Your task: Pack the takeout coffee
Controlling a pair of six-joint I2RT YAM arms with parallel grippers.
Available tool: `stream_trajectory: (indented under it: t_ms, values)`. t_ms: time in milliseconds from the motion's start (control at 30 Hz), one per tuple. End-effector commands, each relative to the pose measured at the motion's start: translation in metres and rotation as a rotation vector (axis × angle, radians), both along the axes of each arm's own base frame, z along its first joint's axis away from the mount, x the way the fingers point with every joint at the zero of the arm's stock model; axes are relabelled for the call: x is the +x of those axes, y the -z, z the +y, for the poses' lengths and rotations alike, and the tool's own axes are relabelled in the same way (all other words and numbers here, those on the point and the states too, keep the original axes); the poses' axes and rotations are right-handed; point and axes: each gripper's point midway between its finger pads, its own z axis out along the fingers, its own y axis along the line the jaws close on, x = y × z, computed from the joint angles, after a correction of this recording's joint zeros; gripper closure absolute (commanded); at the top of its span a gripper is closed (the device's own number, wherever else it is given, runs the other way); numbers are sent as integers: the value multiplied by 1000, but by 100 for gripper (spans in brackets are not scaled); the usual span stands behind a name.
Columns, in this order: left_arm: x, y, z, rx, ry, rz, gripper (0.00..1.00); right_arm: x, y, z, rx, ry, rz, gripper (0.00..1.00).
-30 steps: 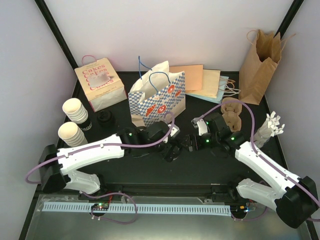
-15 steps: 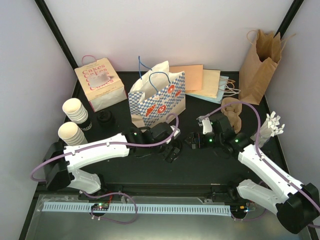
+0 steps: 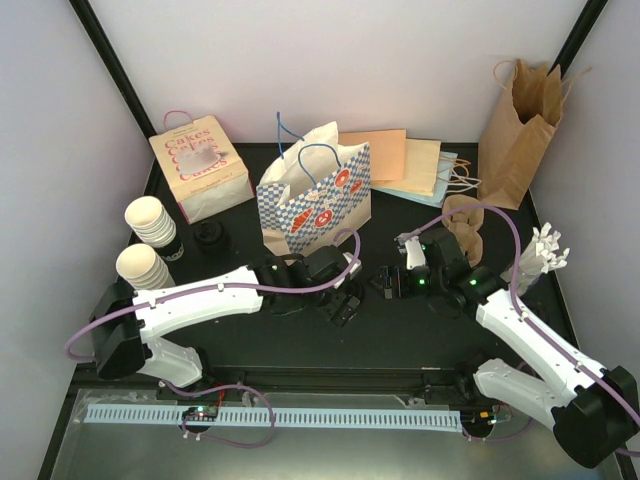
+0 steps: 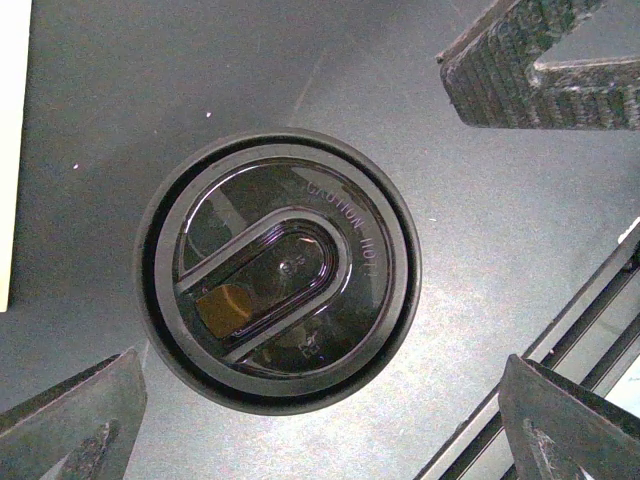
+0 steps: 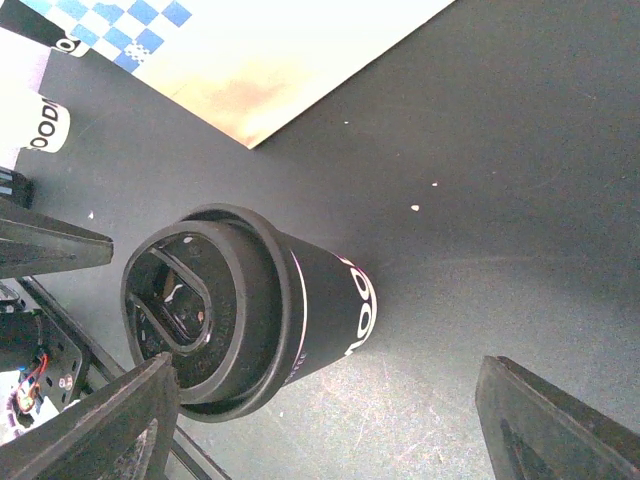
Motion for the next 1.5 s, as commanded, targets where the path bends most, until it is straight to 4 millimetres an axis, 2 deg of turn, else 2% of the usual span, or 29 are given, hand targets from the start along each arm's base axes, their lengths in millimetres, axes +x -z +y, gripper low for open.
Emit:
stream_trajectory:
  t_ms: [0, 300, 633, 833, 1167, 1467]
  values:
    - [2, -13, -5, -27, -7, -2, 1, 2, 0, -1, 8, 10, -1, 16]
    - [1, -13, -4, -25, -3, -3, 1, 1, 2, -1, 11, 9, 4, 17]
    - [6, -7, -6, 36, 5, -5, 1, -2, 11, 16, 78, -46, 77, 35]
    - [17, -5, -6, 70, -28, -21, 1, 1, 17, 16, 72, -31, 91, 40]
    - [24, 0, -13, 70, -38, -6, 1, 12, 18, 1, 52, 63, 67, 41]
    - [31, 7, -13, 84, -54, 14, 1, 13, 19, 3, 55, 48, 76, 41]
